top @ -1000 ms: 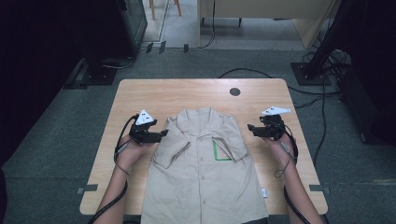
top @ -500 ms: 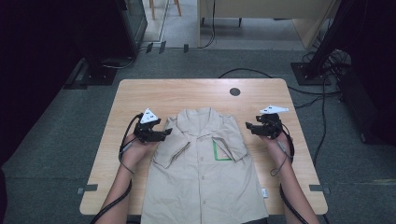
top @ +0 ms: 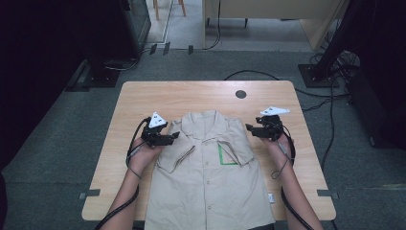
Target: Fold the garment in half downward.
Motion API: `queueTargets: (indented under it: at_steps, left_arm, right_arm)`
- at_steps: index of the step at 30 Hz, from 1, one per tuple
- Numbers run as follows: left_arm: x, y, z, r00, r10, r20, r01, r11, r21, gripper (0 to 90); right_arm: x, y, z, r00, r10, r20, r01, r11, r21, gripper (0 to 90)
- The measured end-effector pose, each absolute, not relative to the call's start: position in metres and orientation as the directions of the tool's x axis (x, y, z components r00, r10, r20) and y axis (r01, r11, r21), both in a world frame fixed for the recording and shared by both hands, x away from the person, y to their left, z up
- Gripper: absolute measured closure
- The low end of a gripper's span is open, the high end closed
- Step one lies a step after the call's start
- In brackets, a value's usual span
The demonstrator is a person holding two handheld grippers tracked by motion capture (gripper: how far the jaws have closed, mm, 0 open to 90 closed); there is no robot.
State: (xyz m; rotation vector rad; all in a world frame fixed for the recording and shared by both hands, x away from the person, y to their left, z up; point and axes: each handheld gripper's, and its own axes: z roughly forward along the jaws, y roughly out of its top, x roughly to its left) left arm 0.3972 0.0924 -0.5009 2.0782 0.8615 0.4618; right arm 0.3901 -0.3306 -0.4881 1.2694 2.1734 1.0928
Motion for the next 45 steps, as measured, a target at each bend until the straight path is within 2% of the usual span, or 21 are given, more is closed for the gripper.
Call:
queueTargets:
  at_steps: [2,23,34,45]
  left_arm:
    - [0.397,0.091,-0.501,0.705,0.709,0.026,0.411,-0.437,0.800,30.5]
    - [0.402,0.085,-0.506,0.703,0.710,0.034,0.414,-0.448,0.792,30.4]
    - [0.404,0.085,-0.510,0.702,0.712,0.039,0.423,-0.461,0.780,30.4]
    - [0.406,0.087,-0.514,0.693,0.719,0.040,0.433,-0.460,0.775,30.4]
  right_arm:
    - [0.390,-0.328,-0.488,-0.519,0.854,0.039,0.545,0.296,0.784,45.2]
    - [0.399,-0.306,-0.498,-0.545,0.836,0.061,0.551,0.303,0.778,48.2]
    - [0.408,-0.295,-0.508,-0.546,0.836,0.058,0.577,0.324,0.750,54.1]
    - [0.411,-0.287,-0.513,-0.539,0.842,0.025,0.587,0.355,0.728,65.2]
